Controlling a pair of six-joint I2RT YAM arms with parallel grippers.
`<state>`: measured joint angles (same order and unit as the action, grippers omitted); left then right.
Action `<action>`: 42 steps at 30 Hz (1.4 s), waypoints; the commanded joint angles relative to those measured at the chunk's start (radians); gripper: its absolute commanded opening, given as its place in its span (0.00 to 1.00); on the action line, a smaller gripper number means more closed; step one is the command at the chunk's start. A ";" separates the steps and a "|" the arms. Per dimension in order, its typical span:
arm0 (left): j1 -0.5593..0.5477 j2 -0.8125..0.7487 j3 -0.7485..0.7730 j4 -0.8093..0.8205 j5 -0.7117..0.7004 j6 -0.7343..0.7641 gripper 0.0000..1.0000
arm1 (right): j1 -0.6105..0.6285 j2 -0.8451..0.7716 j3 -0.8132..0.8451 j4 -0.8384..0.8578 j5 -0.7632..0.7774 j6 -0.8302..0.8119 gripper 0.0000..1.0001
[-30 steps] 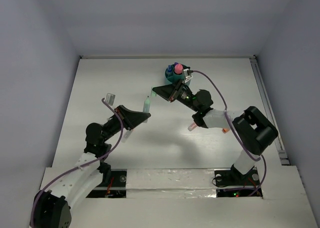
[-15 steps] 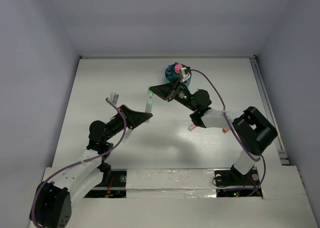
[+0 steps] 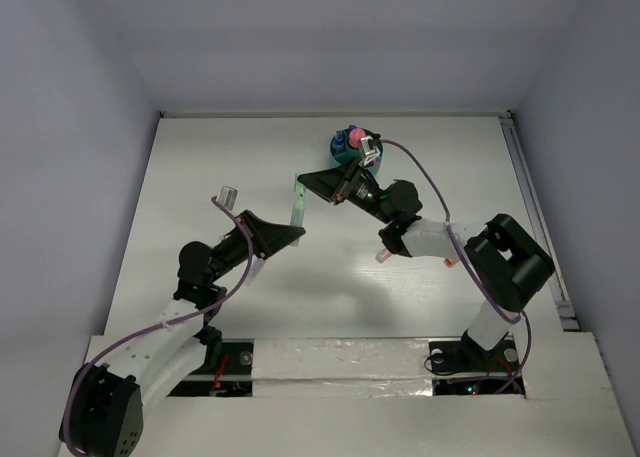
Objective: Sort the stationery into containers
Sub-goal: Close the pen cap on the pen.
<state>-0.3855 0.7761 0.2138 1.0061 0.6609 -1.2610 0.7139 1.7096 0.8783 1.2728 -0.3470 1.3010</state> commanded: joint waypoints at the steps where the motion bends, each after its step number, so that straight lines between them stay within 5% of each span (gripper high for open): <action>1: -0.004 -0.017 -0.007 0.049 0.016 0.021 0.00 | 0.007 -0.033 0.034 0.442 0.025 -0.012 0.04; 42: -0.004 0.063 0.082 0.124 -0.037 0.063 0.00 | 0.025 -0.056 -0.045 0.444 0.006 -0.035 0.05</action>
<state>-0.3855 0.8455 0.2455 1.0245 0.6403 -1.2110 0.7288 1.6886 0.8474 1.2915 -0.3439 1.2942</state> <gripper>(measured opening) 0.159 0.284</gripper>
